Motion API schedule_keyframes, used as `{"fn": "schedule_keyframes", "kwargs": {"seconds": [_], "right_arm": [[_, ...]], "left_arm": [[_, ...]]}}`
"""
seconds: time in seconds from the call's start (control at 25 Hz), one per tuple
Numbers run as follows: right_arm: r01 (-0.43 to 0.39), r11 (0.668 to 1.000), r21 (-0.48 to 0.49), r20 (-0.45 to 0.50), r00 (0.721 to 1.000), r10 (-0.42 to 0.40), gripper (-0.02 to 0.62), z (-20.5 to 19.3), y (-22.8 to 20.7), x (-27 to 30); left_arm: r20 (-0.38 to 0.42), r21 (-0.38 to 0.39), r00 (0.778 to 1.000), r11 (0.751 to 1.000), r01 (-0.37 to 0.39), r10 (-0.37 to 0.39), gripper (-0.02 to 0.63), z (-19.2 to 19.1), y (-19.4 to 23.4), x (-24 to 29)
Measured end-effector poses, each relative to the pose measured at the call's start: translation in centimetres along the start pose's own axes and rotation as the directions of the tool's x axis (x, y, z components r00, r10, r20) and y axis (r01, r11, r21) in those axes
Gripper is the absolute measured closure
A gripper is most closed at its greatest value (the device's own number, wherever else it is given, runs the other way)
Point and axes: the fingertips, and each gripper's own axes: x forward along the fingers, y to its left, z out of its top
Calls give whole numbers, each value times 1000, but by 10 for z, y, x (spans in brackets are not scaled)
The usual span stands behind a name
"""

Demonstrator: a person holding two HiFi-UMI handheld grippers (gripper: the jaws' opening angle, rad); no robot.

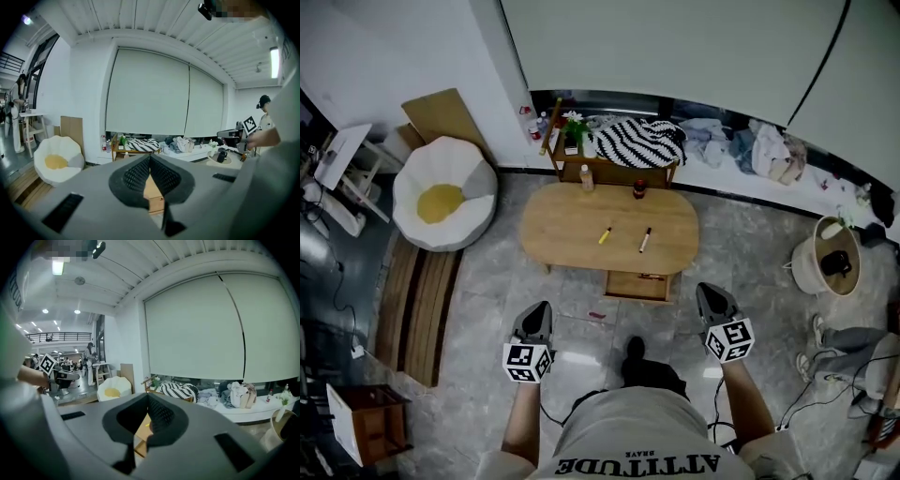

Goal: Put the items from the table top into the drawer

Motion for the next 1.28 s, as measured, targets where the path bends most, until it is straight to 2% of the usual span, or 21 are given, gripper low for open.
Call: {"fn": "schedule_keyframes", "kwargs": {"seconds": [0.24, 0.48, 0.68, 0.92, 1.28], "right_arm": [[-37, 999, 3, -40, 999, 37, 580, -8, -45, 41], [-62, 998, 10, -54, 997, 63, 580, -14, -77, 64], [-72, 997, 27, -71, 995, 73, 580, -16, -88, 78], [-47, 997, 53, -92, 994, 52, 580, -27, -92, 95], [-7, 999, 49, -161, 987, 15, 580, -35, -85, 145]], "left_arm": [[-9, -8, 1000, 1000, -12, 12, 584, 11, -12, 62], [-14, 0, 1000, 1000, -16, 16, 584, 18, -28, 102], [-45, 8, 999, 1000, -15, 15, 586, 20, -34, 120], [-69, 22, 998, 1000, -12, 14, 584, 14, -19, 138], [-113, 16, 992, 998, 67, -64, 584, 6, 18, 197]]}}
